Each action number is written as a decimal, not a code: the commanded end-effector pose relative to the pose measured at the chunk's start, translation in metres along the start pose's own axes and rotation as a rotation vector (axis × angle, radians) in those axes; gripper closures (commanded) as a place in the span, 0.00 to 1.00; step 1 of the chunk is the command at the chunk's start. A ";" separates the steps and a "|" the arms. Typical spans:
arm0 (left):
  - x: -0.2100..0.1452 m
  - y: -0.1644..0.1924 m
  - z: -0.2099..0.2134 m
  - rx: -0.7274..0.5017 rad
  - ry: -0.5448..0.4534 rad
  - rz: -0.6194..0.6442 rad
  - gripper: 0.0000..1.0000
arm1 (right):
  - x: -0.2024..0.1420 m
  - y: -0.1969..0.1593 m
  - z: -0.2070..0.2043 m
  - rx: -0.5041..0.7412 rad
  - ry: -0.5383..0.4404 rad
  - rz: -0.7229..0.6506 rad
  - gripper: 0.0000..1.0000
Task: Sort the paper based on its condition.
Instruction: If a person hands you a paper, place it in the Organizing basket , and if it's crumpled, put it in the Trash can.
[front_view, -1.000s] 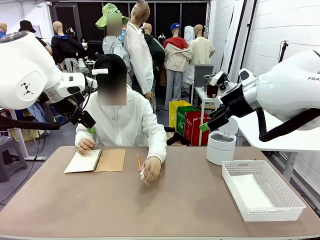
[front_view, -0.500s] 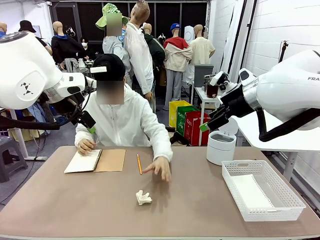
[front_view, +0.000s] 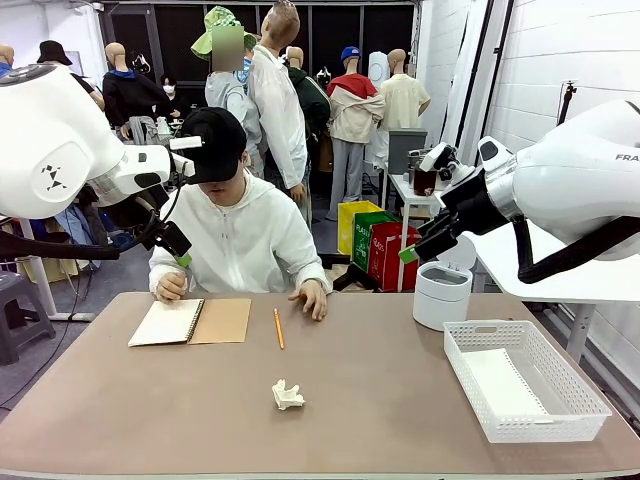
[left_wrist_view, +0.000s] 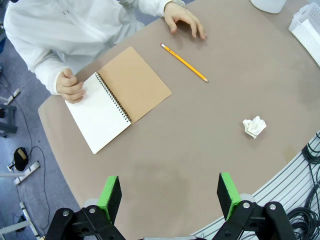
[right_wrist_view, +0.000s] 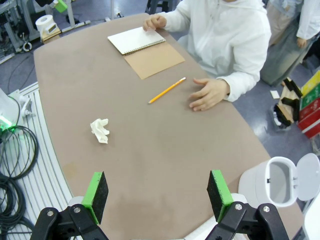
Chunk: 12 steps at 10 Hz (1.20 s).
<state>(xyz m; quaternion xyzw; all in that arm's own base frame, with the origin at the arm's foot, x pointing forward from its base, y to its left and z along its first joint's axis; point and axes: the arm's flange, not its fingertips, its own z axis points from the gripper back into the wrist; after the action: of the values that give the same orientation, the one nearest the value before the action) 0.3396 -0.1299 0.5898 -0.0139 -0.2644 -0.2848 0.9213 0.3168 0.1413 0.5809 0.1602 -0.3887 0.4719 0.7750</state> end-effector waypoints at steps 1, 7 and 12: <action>0.000 0.001 0.001 -0.001 -0.002 -0.002 0.00 | 0.000 0.000 0.000 -0.004 0.002 0.000 0.00; 0.000 0.001 0.001 -0.001 -0.002 -0.002 0.00 | 0.023 0.001 -0.021 0.047 0.073 0.086 0.00; 0.000 0.001 0.001 -0.001 -0.002 -0.002 0.00 | 0.072 0.020 -0.113 0.146 0.310 0.337 0.00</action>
<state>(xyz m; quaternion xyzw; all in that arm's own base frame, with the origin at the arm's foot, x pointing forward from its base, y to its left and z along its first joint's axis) 0.3395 -0.1303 0.5898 -0.0137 -0.2644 -0.2851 0.9212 0.3553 0.2595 0.5581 0.1025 -0.2627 0.6159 0.7356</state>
